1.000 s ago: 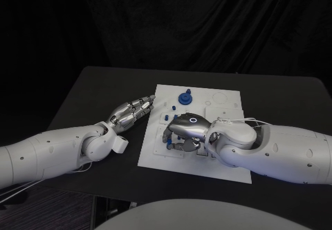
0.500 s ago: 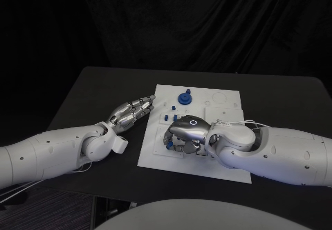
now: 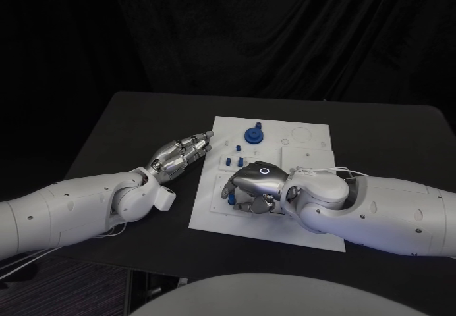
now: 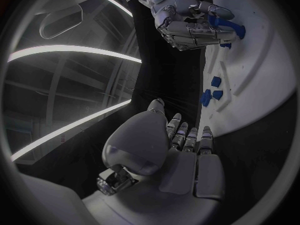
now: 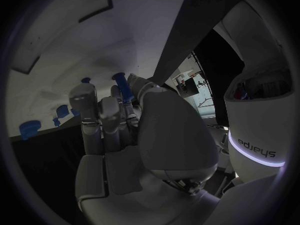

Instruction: Assemble the parts on the task board

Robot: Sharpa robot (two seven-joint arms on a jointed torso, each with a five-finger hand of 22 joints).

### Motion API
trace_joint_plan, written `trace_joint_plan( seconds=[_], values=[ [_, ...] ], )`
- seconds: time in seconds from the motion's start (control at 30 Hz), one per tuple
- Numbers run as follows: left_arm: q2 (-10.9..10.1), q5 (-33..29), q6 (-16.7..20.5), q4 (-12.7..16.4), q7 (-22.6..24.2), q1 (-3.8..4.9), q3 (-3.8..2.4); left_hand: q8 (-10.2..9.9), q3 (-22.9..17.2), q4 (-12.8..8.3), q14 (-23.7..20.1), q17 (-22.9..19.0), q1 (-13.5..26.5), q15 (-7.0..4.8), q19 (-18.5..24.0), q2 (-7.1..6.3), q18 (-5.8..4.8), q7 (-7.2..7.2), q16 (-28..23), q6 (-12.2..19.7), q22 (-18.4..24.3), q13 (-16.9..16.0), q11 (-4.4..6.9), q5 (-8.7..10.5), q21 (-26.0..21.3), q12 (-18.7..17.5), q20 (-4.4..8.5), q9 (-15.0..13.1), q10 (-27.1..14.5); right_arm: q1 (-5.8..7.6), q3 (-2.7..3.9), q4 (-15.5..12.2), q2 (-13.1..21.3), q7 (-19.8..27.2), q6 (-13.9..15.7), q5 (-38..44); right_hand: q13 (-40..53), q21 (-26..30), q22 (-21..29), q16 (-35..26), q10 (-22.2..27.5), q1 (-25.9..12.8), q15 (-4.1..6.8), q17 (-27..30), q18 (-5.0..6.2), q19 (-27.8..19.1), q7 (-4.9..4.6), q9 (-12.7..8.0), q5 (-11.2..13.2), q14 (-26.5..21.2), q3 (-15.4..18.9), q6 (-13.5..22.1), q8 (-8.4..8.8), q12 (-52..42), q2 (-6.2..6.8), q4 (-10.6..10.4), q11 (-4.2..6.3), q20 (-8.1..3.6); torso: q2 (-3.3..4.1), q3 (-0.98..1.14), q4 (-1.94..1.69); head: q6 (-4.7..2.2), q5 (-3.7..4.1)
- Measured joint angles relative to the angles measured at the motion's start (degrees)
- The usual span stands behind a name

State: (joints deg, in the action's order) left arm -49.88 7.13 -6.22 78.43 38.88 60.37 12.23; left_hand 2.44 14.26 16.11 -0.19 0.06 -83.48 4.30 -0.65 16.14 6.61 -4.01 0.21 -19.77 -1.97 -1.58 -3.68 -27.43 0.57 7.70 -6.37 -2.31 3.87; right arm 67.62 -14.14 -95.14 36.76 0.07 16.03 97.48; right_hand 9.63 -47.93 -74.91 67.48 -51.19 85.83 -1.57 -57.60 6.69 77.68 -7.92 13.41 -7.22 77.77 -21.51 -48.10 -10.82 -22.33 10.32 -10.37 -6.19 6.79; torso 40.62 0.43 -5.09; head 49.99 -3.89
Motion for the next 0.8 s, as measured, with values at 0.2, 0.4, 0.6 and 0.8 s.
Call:
trace_joint_plan(
  seconds=[0.2,0.4,0.6,0.8],
  values=[
    [0.05,0.0,-0.13,-0.15,0.0,0.0,0.0,0.0,0.0,0.0,0.21,0.01,0.0,0.21,0.0,0.0,0.0,0.0,0.0,0.0,0.0,0.0,0.0,0.0,0.0,0.0,0.0,0.0,0.0,-0.12,-0.04,-0.04,0.33,-0.2,-1.38,0.03,0.54,1.57,0.0,-0.47,7.41,-0.13,-0.16,0.87,0.0,-0.59,1.32,-1.51,1.62,-0.81,3.38,3.63,1.29,-0.56,0.16,-0.69,-0.8,0.59,0.0,0.01,-0.01,0.0,0.04],
    [0.15,0.0,-0.2,-0.31,0.01,-0.02,0.0,0.0,0.0,0.0,0.21,0.02,-0.23,0.21,0.0,-0.23,0.0,-0.21,0.0,-0.21,0.01,0.0,0.0,0.0,0.0,0.0,0.0,0.0,0.0,-0.09,-0.02,-1.23,1.88,-0.22,-1.27,0.03,1.55,2.68,0.0,-0.47,10.97,0.27,-0.15,1.44,0.0,-1.01,1.66,-2.22,2.28,-1.42,5.53,4.58,1.29,-2.64,-0.24,-1.87,-1.06,0.6,-0.02,0.05,0.02,0.0,0.09],
    [0.24,0.0,-0.23,-0.38,0.01,-0.06,0.0,0.0,0.0,0.0,0.21,0.03,-0.23,0.21,0.0,-0.23,0.0,-0.21,0.0,-0.21,0.01,0.0,0.0,0.0,0.0,0.0,0.0,0.0,0.0,2.11,-0.1,-3.46,4.68,0.31,1.46,-1.05,2.38,3.13,0.0,-0.68,14.02,1.49,0.13,1.46,0.0,-1.14,1.61,-2.88,2.07,-1.71,6.77,6.21,1.63,-5.18,-0.3,-3.01,-1.21,0.46,-0.04,0.08,0.06,0.0,-0.19],
    [0.22,0.0,-0.24,-0.34,0.01,-0.13,0.0,0.0,-0.24,-0.24,0.21,0.03,-0.82,0.21,-0.2,-0.24,0.01,-0.21,0.0,-0.21,0.01,0.0,0.33,-0.24,0.0,0.0,-0.2,0.0,-0.12,6.39,0.02,-6.72,9.51,2.08,7.53,-3.65,2.96,-2.51,0.0,3.12,15.53,2.6,0.09,-2.94,0.01,0.59,2.48,-3.67,0.75,0.4,7.39,8.61,2.08,-7.92,-0.31,-4.29,-1.24,0.47,-0.1,0.12,0.13,0.0,-0.26]
  ],
)
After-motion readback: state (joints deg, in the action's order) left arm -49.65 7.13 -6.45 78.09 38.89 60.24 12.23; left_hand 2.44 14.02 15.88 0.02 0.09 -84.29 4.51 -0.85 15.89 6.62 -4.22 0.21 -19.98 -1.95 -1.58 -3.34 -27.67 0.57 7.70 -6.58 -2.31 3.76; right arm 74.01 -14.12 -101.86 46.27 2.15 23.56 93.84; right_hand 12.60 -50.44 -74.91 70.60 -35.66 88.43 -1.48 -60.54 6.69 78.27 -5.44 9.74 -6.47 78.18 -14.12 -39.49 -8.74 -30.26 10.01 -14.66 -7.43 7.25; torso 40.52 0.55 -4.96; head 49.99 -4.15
